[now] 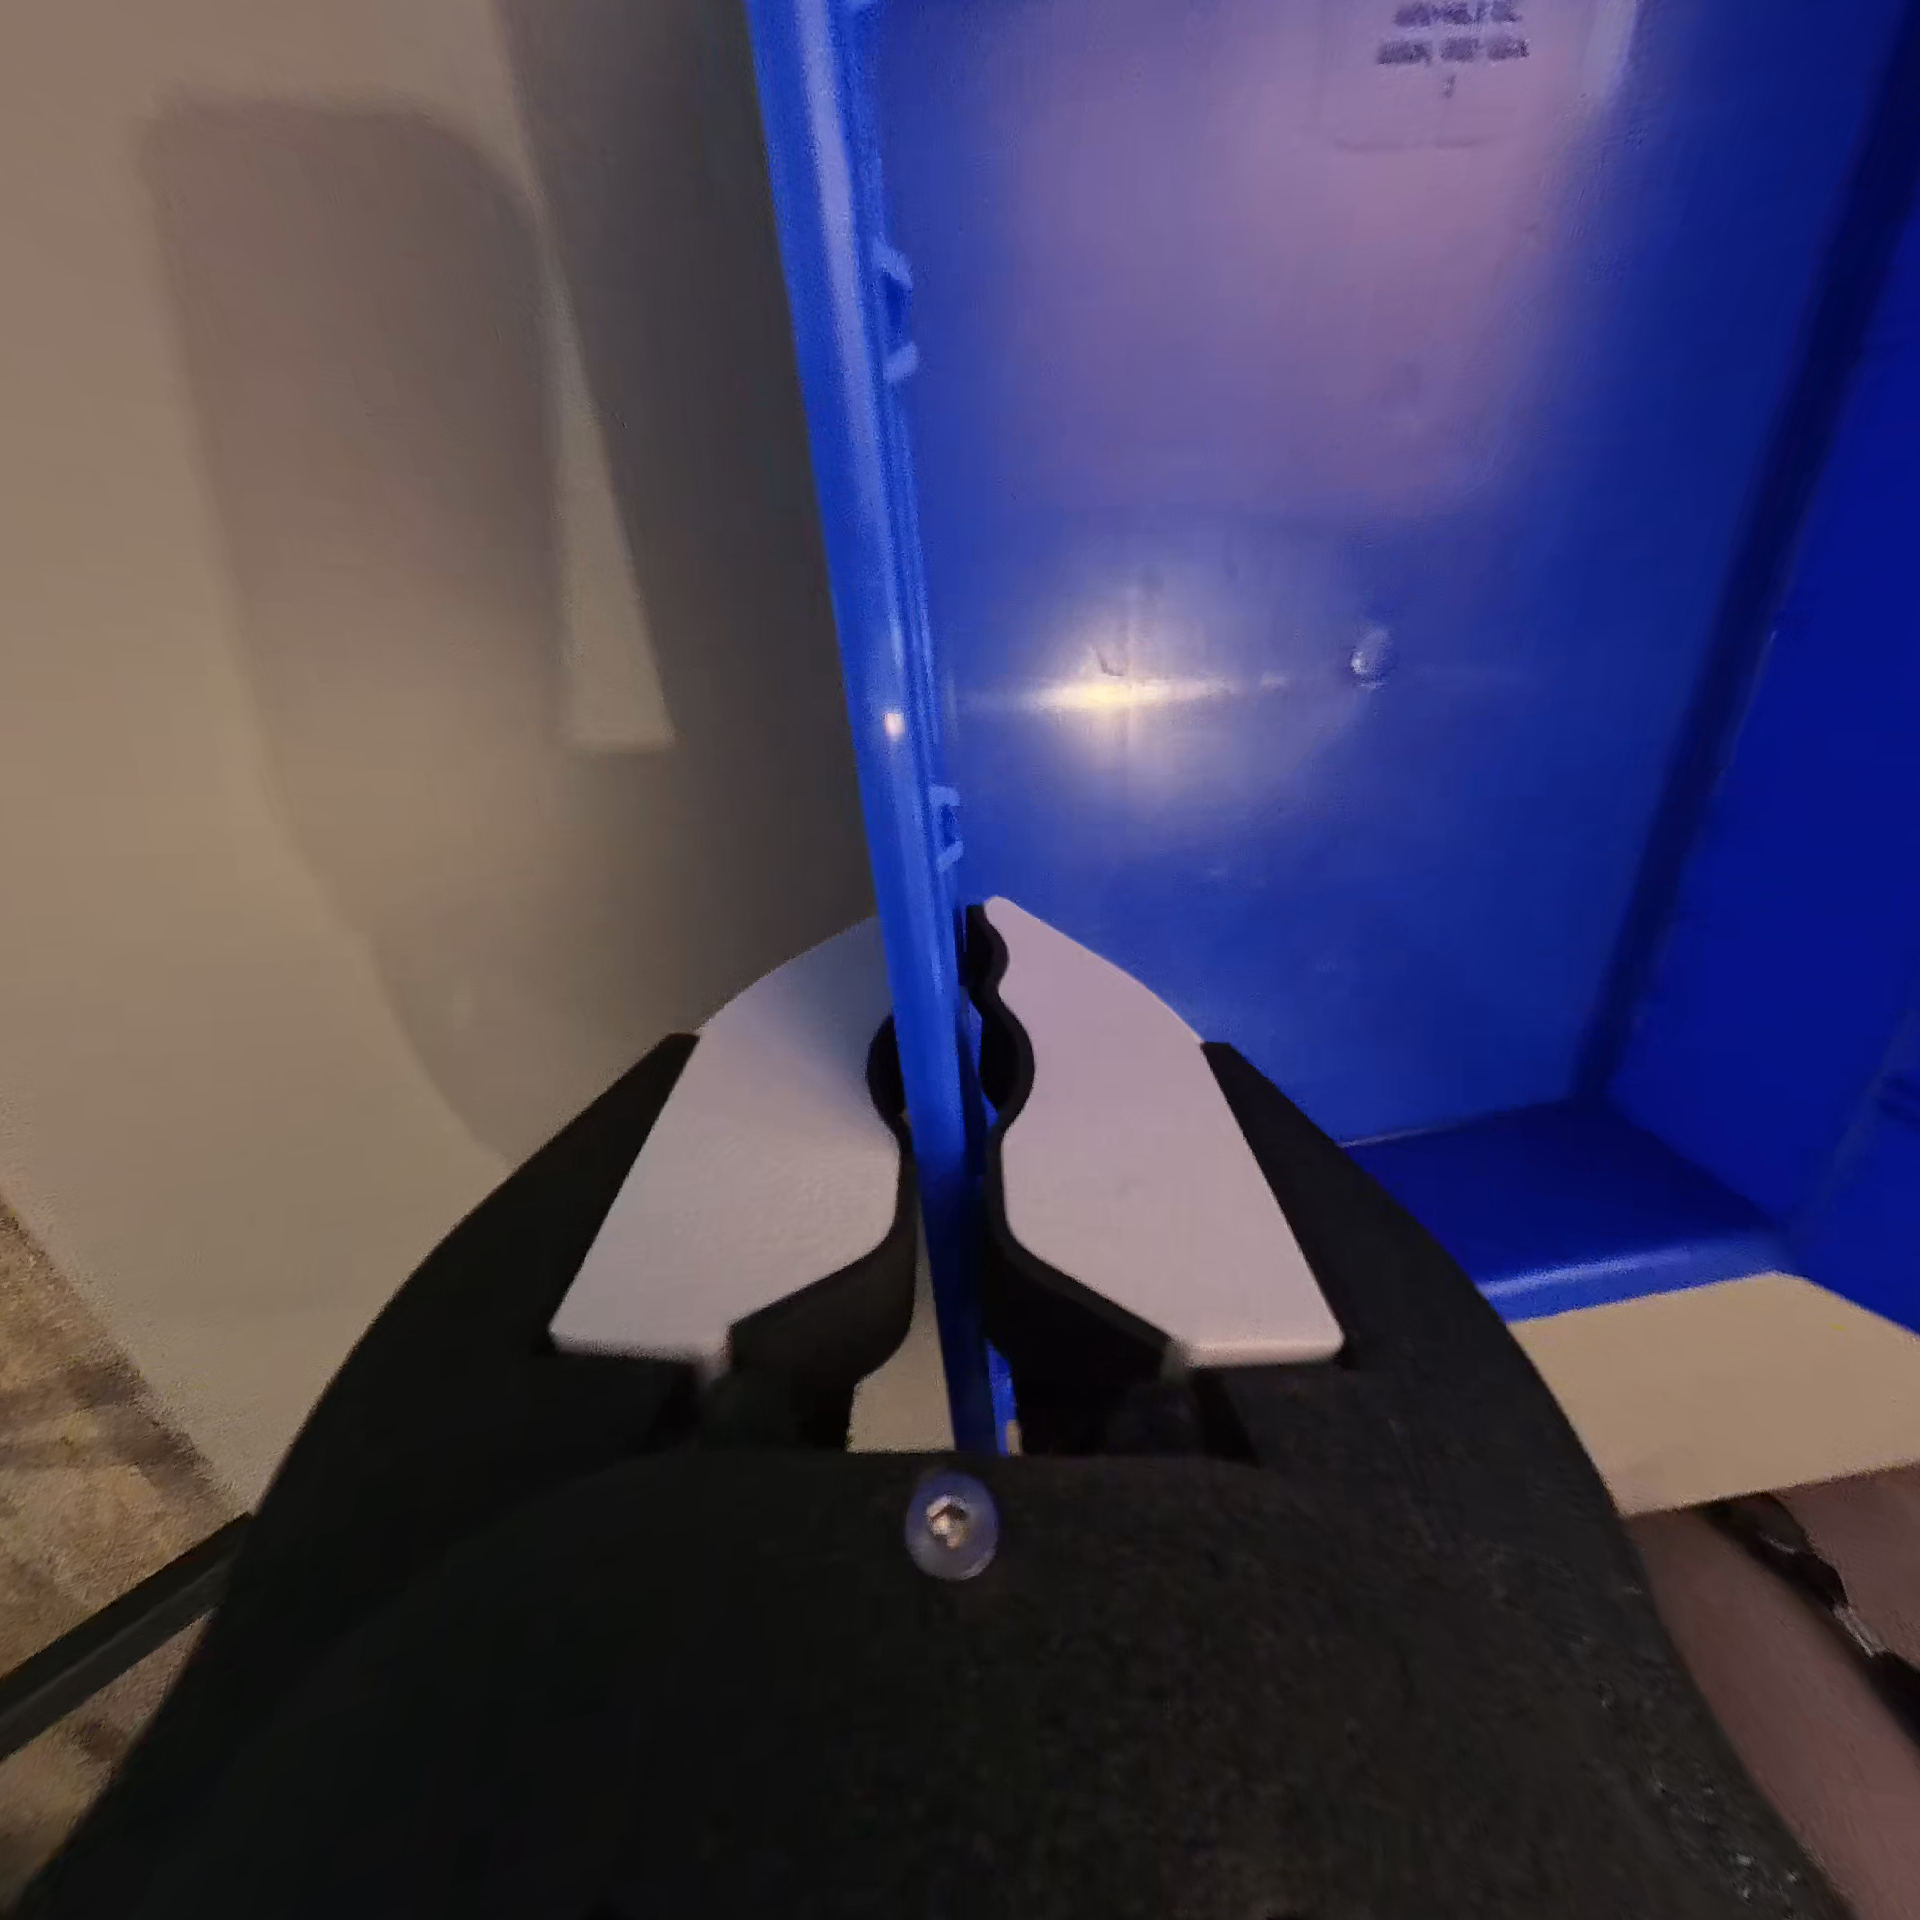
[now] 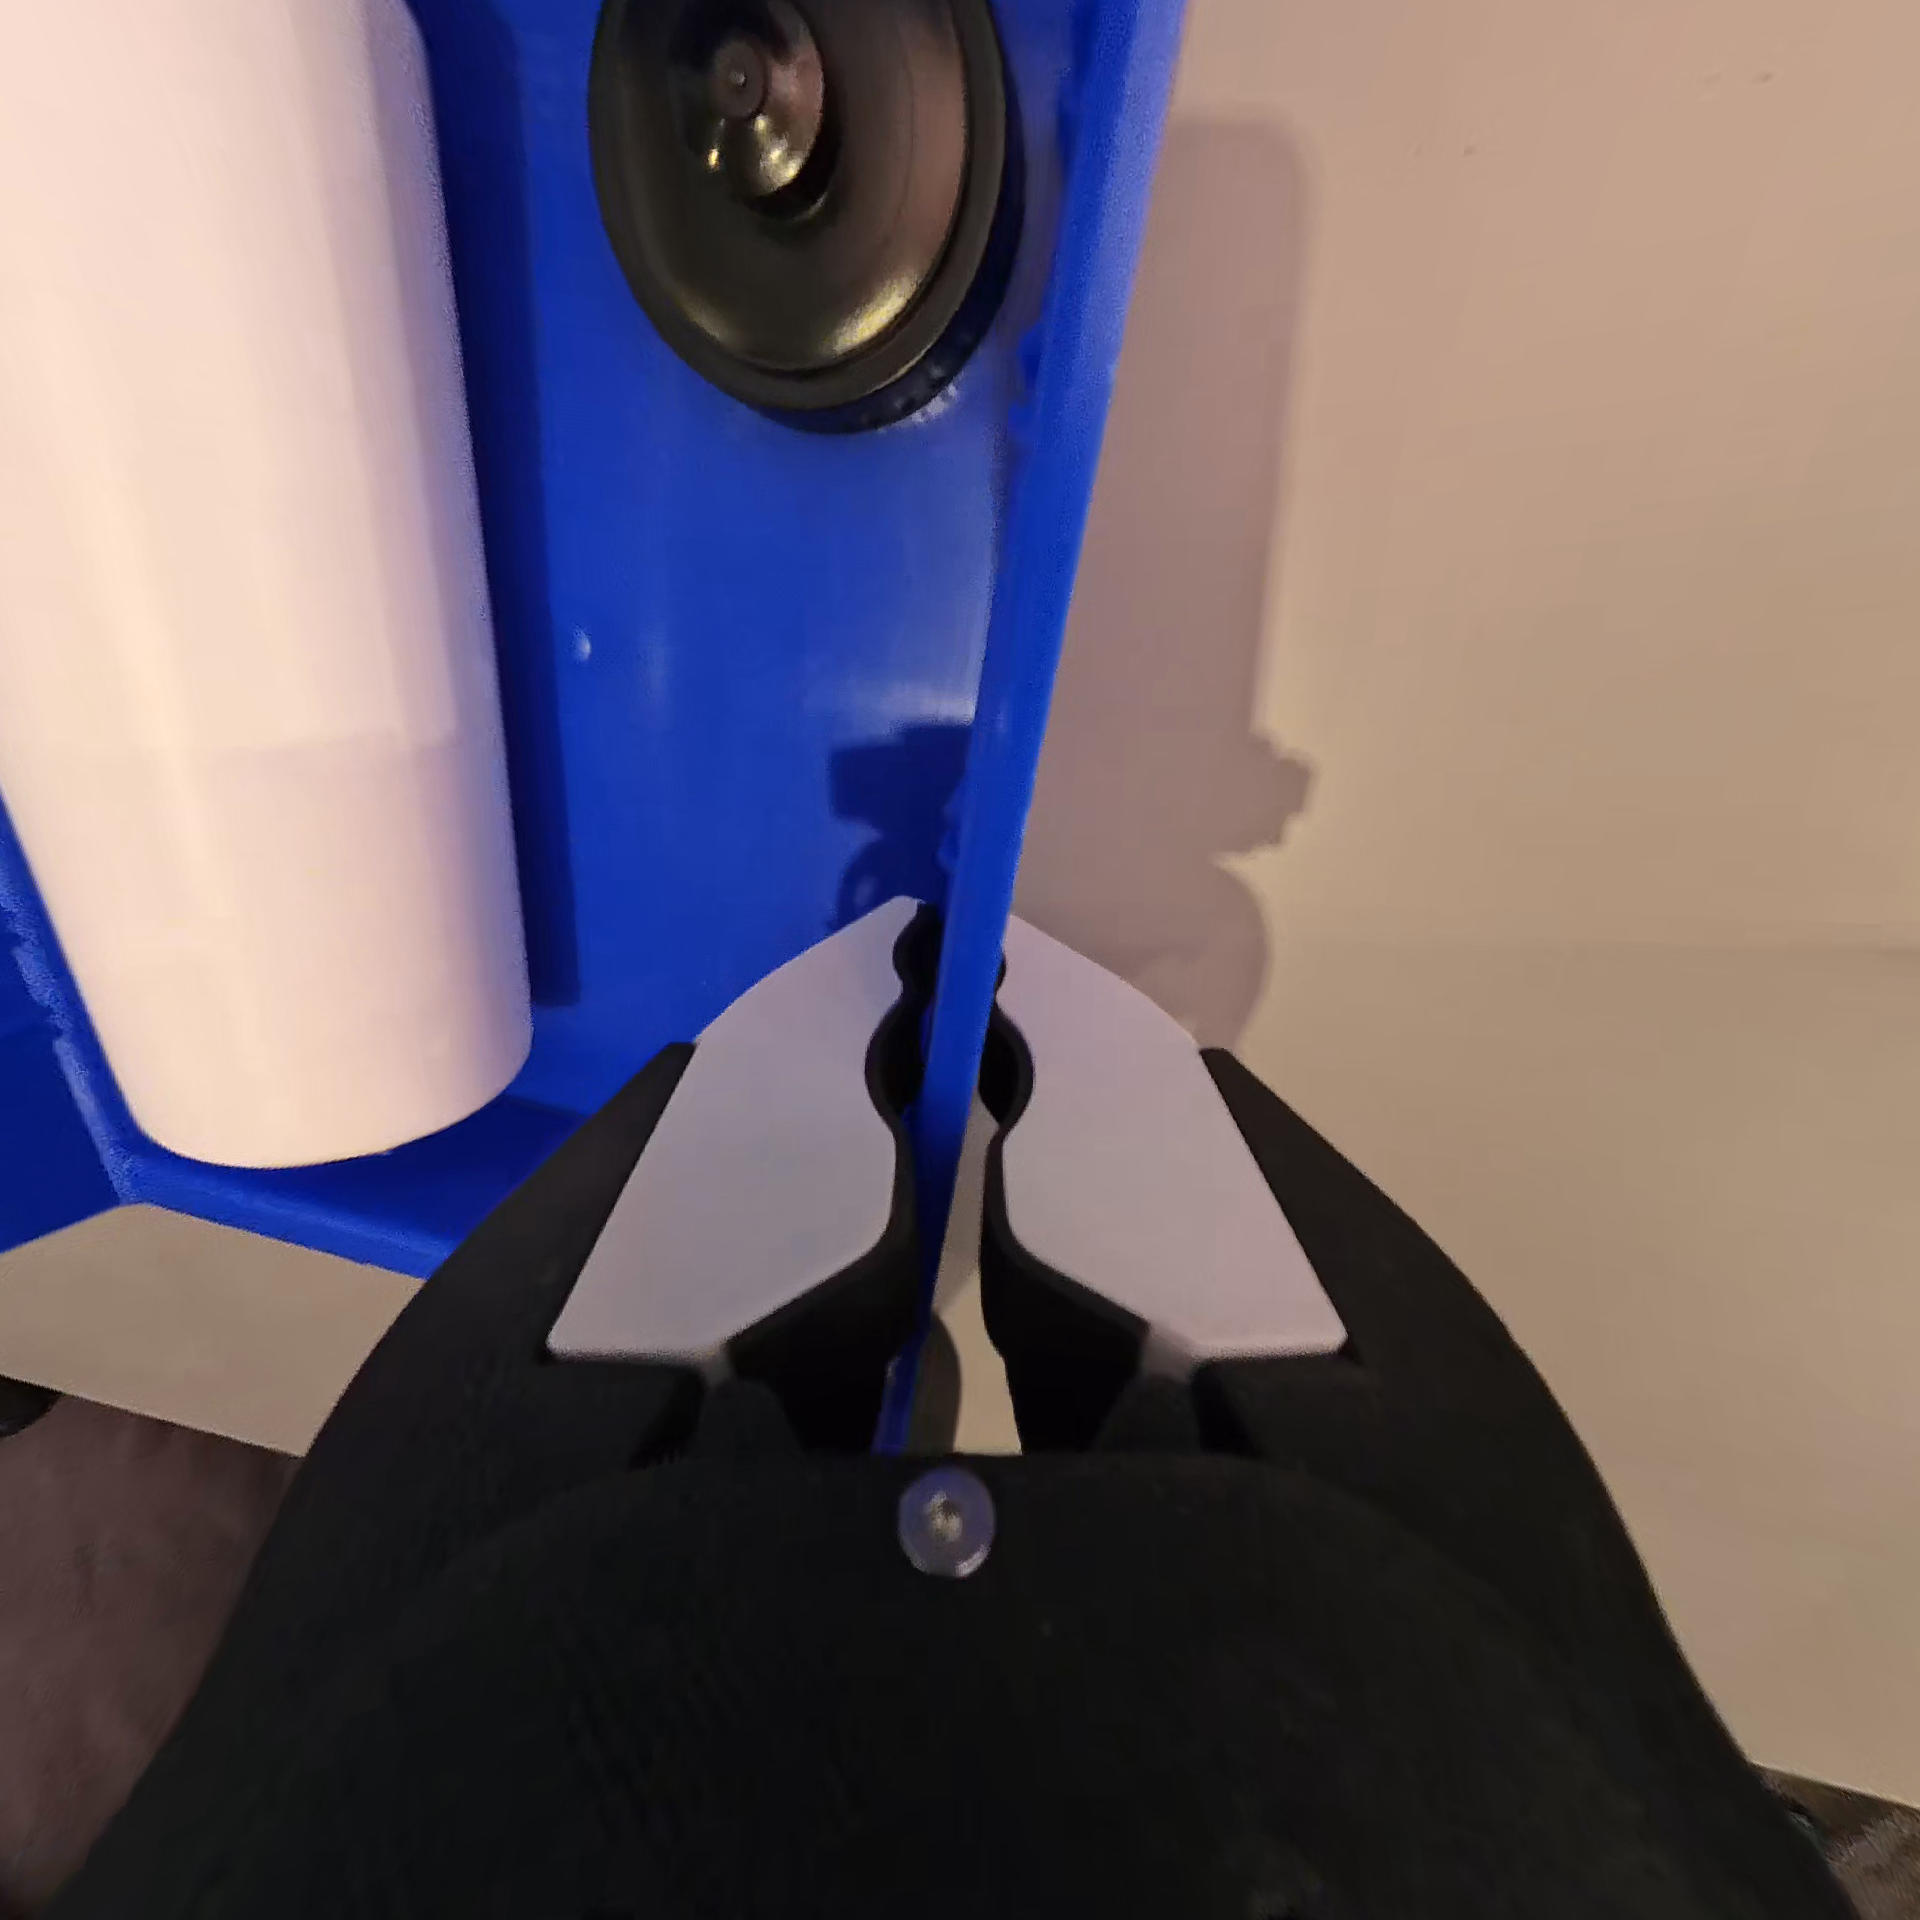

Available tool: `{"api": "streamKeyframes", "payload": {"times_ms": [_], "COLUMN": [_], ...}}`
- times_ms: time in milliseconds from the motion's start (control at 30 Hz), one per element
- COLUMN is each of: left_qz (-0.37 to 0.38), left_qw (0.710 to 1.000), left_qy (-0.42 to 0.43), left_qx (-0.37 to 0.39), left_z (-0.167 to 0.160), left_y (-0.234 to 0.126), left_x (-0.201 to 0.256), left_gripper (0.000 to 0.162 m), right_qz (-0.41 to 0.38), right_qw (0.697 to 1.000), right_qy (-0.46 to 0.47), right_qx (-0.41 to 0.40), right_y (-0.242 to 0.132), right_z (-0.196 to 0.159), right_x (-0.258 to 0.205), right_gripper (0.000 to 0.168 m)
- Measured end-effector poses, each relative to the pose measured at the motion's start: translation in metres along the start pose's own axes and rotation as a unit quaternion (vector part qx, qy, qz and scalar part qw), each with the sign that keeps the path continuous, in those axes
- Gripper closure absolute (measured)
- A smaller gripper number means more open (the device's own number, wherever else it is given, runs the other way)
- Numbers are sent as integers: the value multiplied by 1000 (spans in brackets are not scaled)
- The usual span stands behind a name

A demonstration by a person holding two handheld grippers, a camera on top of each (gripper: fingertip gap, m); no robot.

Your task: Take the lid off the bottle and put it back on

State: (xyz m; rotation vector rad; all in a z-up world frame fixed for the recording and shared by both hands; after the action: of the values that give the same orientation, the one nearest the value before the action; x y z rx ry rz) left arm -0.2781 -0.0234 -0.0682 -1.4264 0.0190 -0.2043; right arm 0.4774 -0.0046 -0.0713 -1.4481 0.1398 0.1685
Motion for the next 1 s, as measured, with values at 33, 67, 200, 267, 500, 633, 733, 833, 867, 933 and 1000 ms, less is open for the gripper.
{"api": "streamKeyframes", "payload": {"times_ms": [33,67,200,267,500,633,733,833,867,933,1000], "left_qz": [1,12,35,32,19,29,33,52,55,49,42], "left_qw": [1000,1000,997,994,987,981,978,975,974,971,971], "left_qy": [11,22,61,91,156,182,195,201,206,220,222], "left_qx": [-9,-17,-39,-43,-43,-54,-70,-80,-81,-80,-76], "left_z": [1,3,11,16,27,23,17,14,13,11,11], "left_y": [1,2,6,9,18,20,20,21,21,22,22], "left_x": [7,13,43,63,126,145,153,160,163,172,180], "left_gripper": [155,153,146,144,138,137,131,126,124,119,117], "right_qz": [-2,-3,-13,-26,-4,-8,8,42,46,36,9], "right_qw": [1000,1000,999,998,996,992,995,997,996,993,991], "right_qy": [-5,-12,-40,-55,-80,-122,-102,-62,-61,-70,-87], "right_qx": [-5,-8,-12,-1,31,14,-1,-21,-42,-83,-106], "right_y": [1,3,10,13,25,30,37,46,48,52,53], "right_z": [0,-1,-5,-8,-15,-9,6,28,30,33,36], "right_x": [-8,-17,-54,-72,-129,-150,-155,-156,-156,-155,-152], "right_gripper": [159,159,158,158,157,157,151,147,144,146,146]}}
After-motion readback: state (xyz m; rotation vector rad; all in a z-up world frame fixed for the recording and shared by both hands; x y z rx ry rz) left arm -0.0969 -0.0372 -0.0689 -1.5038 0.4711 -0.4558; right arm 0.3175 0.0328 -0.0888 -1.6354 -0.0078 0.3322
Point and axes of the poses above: each gripper's, where its closed fingertips meet, y out along the fingers, z out of its top, x = y × z across the jaws, the point moved 6 cm from there along -y, back along the fingers, and after that the axes turned 7 degrees about y, right-handed, at the moved point
